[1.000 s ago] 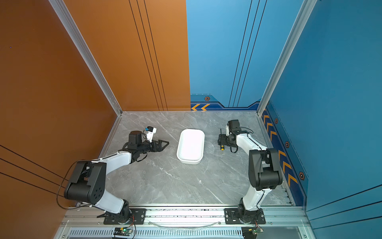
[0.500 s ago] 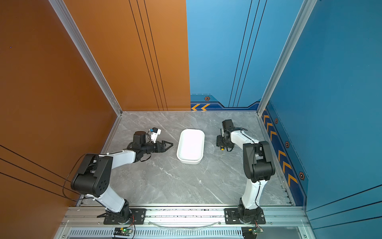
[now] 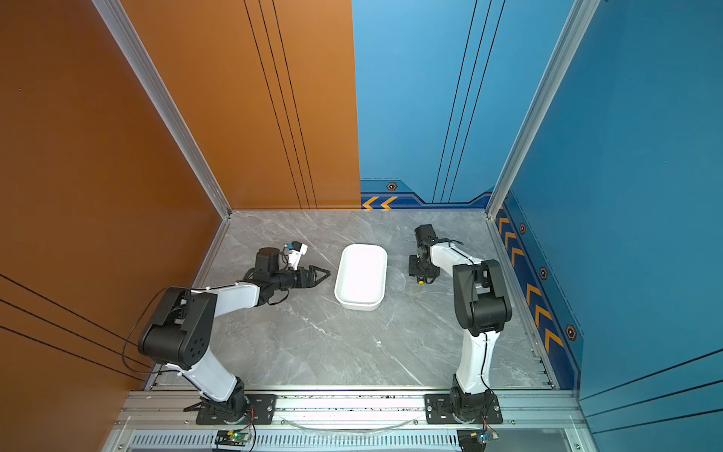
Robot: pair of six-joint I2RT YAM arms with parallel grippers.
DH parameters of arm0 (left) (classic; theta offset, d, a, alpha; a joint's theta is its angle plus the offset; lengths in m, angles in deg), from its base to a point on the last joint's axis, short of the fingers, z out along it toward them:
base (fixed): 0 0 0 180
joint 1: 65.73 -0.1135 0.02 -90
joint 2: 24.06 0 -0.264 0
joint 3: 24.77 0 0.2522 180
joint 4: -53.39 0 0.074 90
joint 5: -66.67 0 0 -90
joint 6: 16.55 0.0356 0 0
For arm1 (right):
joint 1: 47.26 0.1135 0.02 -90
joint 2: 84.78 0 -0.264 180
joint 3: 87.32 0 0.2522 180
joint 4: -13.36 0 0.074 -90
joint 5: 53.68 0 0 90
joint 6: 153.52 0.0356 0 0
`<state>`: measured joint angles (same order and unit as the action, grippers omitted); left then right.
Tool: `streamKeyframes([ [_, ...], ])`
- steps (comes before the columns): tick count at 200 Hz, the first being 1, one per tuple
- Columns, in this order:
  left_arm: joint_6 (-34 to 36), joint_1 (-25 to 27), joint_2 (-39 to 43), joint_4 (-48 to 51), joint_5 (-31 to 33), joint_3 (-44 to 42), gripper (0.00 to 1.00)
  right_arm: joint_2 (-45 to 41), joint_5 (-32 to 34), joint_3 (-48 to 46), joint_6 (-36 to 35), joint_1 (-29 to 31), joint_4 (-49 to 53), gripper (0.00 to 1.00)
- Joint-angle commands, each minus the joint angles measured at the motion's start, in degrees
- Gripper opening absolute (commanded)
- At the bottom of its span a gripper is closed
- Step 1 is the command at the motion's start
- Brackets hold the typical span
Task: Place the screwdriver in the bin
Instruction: 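Lower the right gripper and close it on the screwdriver handle, then lift the screwdriver with the right gripper and carry it over the white bin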
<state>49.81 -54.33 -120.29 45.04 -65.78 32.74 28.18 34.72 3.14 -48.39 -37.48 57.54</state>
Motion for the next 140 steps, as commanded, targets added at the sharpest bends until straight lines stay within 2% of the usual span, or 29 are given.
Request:
streamKeyframes([
  [1, -0.1, 0.4, -0.9, -0.5, 0.6, 1.3, 0.98, 1.4, 2.1, 1.4, 1.0, 0.3, 2.8, 0.44],
  [37, 0.0, 0.4, -0.8, -0.5, 0.6, 0.8, 0.98, 2.0, 2.1, 1.6, 1.0, 0.3, 3.3, 0.29],
  [47, 0.1, 0.4, -0.6, -0.5, 0.7, 0.7, 0.98, 1.9, 1.9, 1.6, 1.1, 0.2, 3.4, 0.21],
  [65, 0.1, 0.4, -0.4, -0.5, 0.6, 0.6, 0.98, 1.9, 0.2, 1.7, 1.6, 0.0, 3.7, 0.00],
  [102, 0.1, 0.2, 0.0, -0.5, 0.5, 0.2, 0.98, 0.4, -0.6, 1.7, 4.1, -0.2, 4.6, 0.00],
  [140, 0.3, -0.2, 1.2, -0.5, 0.4, -0.6, 0.98, -7.4, -1.3, 1.1, 9.1, 1.3, 6.3, 0.00],
])
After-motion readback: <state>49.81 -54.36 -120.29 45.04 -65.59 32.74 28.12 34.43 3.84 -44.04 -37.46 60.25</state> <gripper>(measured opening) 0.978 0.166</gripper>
